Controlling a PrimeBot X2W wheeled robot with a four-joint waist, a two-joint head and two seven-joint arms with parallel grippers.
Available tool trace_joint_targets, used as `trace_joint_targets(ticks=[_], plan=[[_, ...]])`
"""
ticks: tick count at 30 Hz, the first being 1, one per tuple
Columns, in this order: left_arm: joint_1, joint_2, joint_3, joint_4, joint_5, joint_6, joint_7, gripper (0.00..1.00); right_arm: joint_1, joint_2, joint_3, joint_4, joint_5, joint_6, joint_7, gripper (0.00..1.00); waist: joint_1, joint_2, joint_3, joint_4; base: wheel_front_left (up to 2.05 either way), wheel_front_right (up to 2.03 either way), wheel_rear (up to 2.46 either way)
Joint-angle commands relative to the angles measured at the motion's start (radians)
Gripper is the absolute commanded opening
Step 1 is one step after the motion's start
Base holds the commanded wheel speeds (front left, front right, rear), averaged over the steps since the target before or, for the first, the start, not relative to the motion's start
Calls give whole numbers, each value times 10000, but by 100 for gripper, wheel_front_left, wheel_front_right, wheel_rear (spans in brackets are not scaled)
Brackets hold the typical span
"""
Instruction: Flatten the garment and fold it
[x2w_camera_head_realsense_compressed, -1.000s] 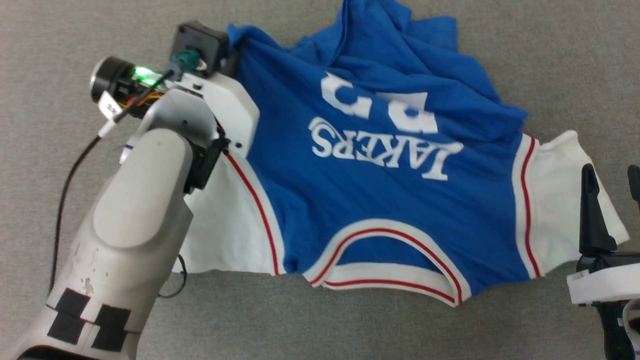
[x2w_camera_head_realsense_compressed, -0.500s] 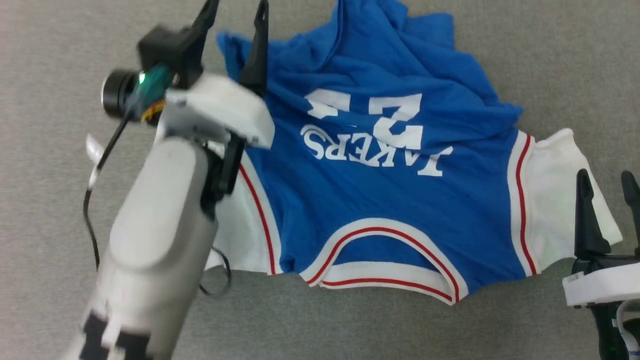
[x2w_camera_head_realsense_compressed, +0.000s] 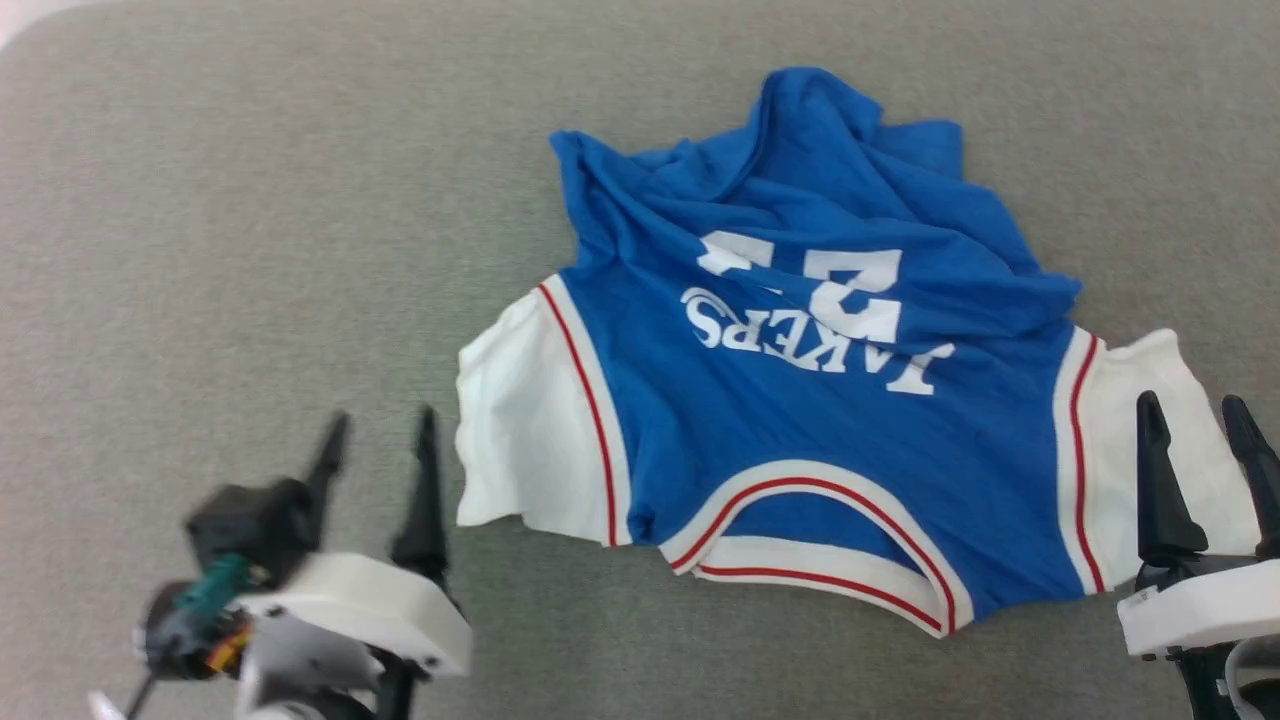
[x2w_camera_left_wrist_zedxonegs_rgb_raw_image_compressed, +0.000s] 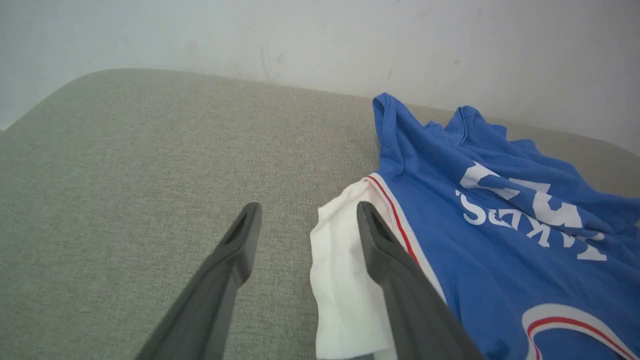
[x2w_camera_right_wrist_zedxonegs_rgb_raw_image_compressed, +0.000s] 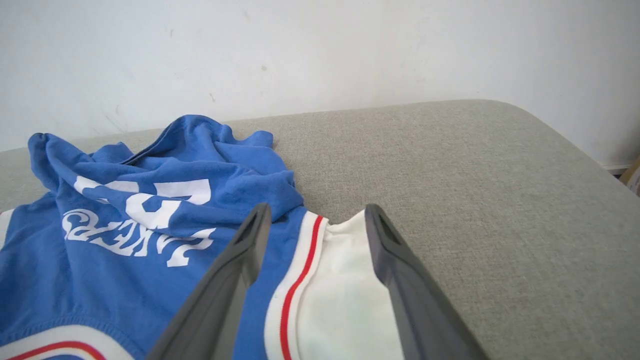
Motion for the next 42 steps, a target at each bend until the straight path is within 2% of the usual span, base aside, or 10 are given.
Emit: trace_joint_targets(ticks=[1, 7, 13, 23, 28, 29, 30, 33, 36, 42], plan=[[143, -67, -212, 21, -106, -49, 115, 100, 70, 24, 37, -65, 26, -19, 64, 100, 3, -1, -125, 298, 0, 0, 0], [-7, -279, -959, 930, -421, -371, 977, 100, 39, 24, 176, -204, -80, -19, 247, 100, 3, -1, -53, 424, 0, 0, 0], [-524, -285, -1251, 1878, -617, -673, 1561, 100, 73, 24, 196, -332, -154, -19, 407, 100, 3, -1, 56, 344, 0, 0, 0], [-1156, -251, -1417, 3358, -486, -490, 2319, 100, 61, 24, 210, -494, -115, -19, 530, 100, 3, -1, 284, 162, 0, 0, 0], [-1442, -413, -1513, 3979, -578, -555, 2398, 100, 3, 24, 205, -566, -112, -19, 580, 100, 3, -1, 406, 100, 0, 0, 0], [-1486, -425, -1564, 4149, -598, -603, 2457, 22, -15, 24, 216, -574, -113, -19, 590, 100, 3, -1, 424, 82, 0, 0, 0], [-1501, -469, -1604, 4312, -678, -652, 2556, 0, -33, 24, 230, -578, -116, -19, 598, 100, 3, -1, 438, 62, 0, 0, 0], [-1542, -518, -1655, 4563, -765, -693, 2656, 0, -62, 24, 237, -571, -110, -19, 621, 100, 3, -1, 440, 12, 0, 0, 0], [-1542, -553, -1489, 4368, -792, -595, 2324, 0, -32, 24, 182, -564, -99, -19, 632, 100, 3, -1, 397, 9, 0, 0, 0], [-1239, -785, -683, 2848, -1105, -186, 1165, 0, 7, 24, 78, -611, -155, -19, 750, 100, 3, -1, 177, 76, 0, 0, 0]])
